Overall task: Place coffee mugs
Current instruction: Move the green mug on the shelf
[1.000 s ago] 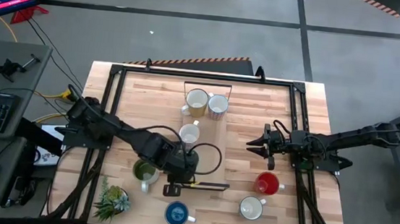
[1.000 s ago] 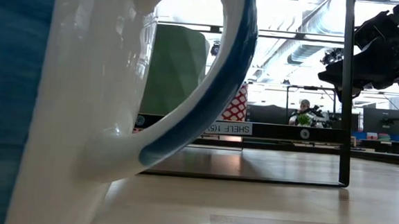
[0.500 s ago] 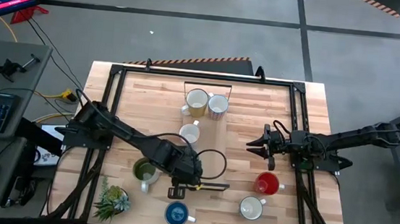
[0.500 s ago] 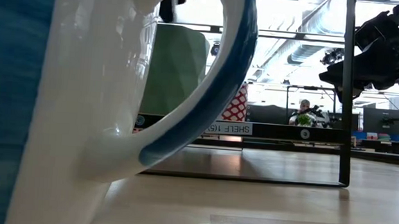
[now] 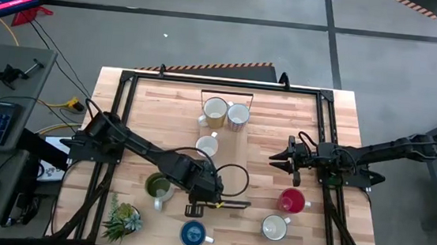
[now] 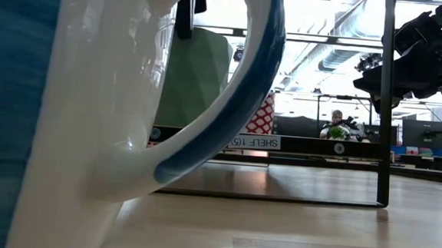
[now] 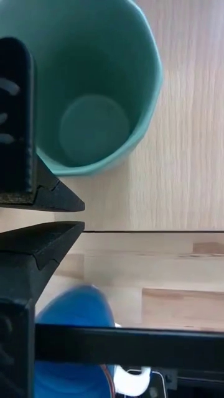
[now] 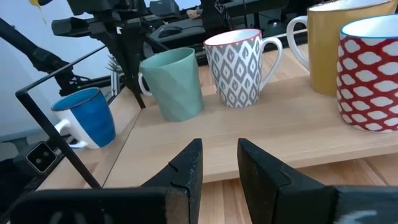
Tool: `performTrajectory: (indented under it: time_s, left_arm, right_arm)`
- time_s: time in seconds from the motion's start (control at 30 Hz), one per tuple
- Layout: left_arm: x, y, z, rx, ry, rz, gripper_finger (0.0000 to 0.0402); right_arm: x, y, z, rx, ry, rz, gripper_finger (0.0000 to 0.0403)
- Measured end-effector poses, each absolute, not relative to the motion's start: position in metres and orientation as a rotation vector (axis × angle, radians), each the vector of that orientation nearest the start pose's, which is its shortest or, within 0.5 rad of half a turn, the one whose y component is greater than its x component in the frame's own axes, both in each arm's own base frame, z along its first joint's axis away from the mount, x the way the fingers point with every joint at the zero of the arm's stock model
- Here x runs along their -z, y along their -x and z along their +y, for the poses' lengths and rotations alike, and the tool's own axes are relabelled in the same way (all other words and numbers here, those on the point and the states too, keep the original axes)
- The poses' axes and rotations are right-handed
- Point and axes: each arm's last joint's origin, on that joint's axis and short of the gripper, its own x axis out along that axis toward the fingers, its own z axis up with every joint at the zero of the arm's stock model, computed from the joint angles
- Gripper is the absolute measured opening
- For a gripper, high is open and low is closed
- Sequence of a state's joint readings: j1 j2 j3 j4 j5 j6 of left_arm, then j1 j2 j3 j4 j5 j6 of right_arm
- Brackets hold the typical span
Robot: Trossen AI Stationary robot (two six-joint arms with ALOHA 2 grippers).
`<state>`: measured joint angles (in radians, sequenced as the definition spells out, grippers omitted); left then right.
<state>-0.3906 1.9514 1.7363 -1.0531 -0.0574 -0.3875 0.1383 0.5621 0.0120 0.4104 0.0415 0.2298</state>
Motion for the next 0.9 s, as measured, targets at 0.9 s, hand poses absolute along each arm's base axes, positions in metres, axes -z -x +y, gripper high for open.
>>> performTrajectory:
  time_s: [0.9]
  left_arm:
    - [-0.261,-0.372,-0.130,-0.019,0.006,1.306,0.0025]
  right_arm:
    - [-0.154,-0.131,0.017,-0.081,-0.218,0.150,0.0083]
